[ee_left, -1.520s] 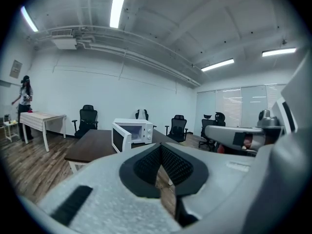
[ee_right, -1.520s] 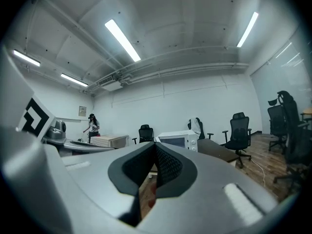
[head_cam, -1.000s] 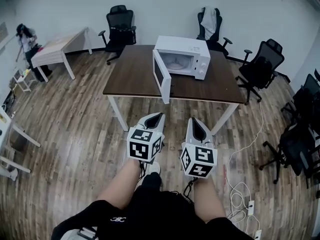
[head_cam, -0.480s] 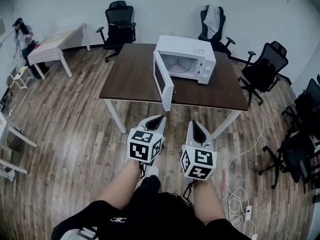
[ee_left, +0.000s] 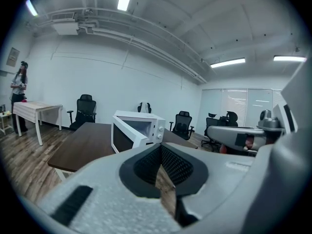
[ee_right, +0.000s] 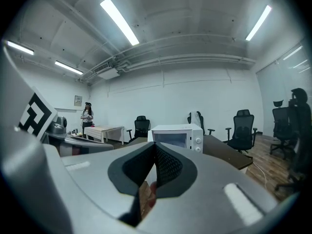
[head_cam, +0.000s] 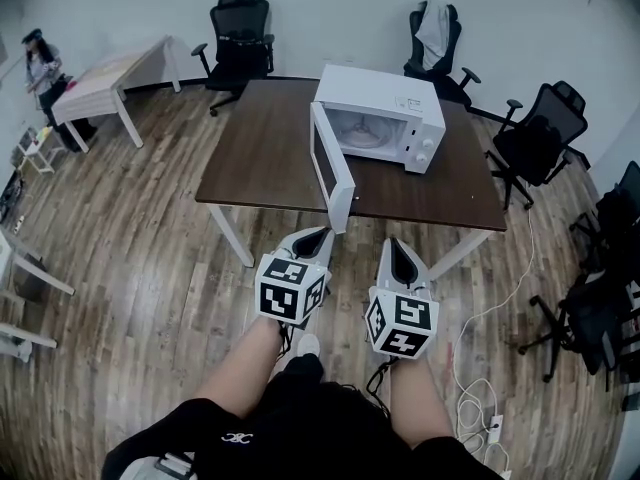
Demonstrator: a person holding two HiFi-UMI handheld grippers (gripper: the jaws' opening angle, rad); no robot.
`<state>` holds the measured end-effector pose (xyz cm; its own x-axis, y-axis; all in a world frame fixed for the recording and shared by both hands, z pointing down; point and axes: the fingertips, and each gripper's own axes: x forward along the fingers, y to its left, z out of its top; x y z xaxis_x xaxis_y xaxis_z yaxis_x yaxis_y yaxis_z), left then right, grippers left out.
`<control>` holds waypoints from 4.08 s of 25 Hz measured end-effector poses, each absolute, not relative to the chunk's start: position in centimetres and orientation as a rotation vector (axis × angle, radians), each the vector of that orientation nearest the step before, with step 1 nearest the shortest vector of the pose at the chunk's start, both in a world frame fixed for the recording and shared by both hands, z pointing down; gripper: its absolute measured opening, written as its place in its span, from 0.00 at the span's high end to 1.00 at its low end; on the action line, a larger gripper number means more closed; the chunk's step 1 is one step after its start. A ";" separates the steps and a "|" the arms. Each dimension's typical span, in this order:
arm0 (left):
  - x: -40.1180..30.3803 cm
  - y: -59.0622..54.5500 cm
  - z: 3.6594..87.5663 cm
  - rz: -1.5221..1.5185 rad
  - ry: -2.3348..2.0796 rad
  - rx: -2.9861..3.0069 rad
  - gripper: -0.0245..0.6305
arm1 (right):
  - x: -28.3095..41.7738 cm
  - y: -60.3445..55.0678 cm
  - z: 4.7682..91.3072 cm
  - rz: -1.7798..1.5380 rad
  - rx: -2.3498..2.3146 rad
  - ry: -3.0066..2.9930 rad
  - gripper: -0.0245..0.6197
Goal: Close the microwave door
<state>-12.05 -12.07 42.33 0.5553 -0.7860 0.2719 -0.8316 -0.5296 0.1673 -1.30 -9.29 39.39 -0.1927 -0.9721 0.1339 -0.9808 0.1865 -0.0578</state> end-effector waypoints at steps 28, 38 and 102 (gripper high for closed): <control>-12.8 -27.8 45.3 0.392 -1.116 2.727 0.81 | -2.6 -26.5 40.4 0.259 1.981 -2.289 0.95; -11.5 -28.8 50.7 0.680 -0.939 2.817 0.67 | 0.1 -28.0 42.1 0.307 1.944 -2.294 0.95; 9.3 -42.6 53.6 0.688 -1.215 2.525 0.67 | 23.3 -35.1 45.8 0.429 2.009 -2.212 0.95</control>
